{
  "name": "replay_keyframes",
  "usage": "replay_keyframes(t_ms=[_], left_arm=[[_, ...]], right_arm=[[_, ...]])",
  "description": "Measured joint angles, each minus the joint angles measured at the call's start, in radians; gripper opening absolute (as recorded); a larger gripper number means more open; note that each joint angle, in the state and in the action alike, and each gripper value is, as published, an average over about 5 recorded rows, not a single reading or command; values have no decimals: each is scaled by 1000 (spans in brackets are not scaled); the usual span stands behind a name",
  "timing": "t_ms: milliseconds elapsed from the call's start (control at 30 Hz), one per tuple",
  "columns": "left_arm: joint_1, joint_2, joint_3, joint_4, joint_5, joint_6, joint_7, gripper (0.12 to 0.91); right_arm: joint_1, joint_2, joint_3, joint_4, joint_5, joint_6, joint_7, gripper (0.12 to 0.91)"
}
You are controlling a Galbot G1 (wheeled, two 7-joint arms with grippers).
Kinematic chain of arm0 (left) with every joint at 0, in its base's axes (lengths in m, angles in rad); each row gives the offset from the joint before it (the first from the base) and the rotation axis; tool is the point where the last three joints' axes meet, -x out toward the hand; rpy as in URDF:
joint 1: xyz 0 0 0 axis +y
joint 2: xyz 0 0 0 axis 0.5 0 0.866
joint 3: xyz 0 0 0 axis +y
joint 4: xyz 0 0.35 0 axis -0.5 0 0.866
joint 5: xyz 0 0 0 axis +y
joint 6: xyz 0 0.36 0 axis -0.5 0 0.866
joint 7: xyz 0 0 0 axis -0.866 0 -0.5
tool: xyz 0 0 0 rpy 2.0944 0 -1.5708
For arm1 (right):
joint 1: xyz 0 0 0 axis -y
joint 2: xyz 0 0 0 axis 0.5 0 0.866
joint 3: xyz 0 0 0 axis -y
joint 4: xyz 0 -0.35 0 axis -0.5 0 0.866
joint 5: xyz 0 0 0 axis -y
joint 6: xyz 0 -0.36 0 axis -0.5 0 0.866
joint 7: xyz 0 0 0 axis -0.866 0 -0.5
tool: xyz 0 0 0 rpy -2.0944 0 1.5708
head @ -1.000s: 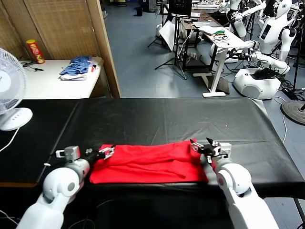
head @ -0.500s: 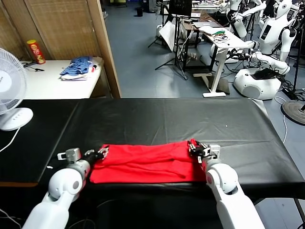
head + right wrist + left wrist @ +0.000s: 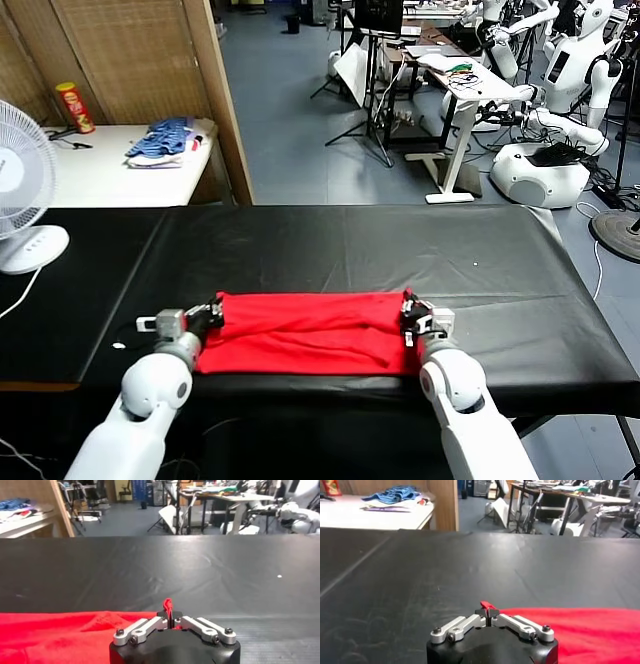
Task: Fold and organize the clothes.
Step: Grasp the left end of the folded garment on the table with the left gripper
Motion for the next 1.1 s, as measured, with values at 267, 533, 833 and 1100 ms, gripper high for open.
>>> replay_keyframes(t_ms=[267, 533, 833, 1100], left_arm=[[1, 3, -2, -5, -1, -2, 23, 278], [26, 35, -30, -52, -39, 7, 23, 706], [171, 14, -90, -164, -93, 12, 22, 798], [243, -38, -103, -173, -45, 6, 22, 783]], right_arm=[[-40, -43, 24, 57, 48, 0, -87, 448], [-112, -89, 66, 183, 89, -6, -93, 786], [-178, -89, 79, 288, 120, -11, -95, 798], [-191, -89, 76, 326, 143, -16, -93, 798]])
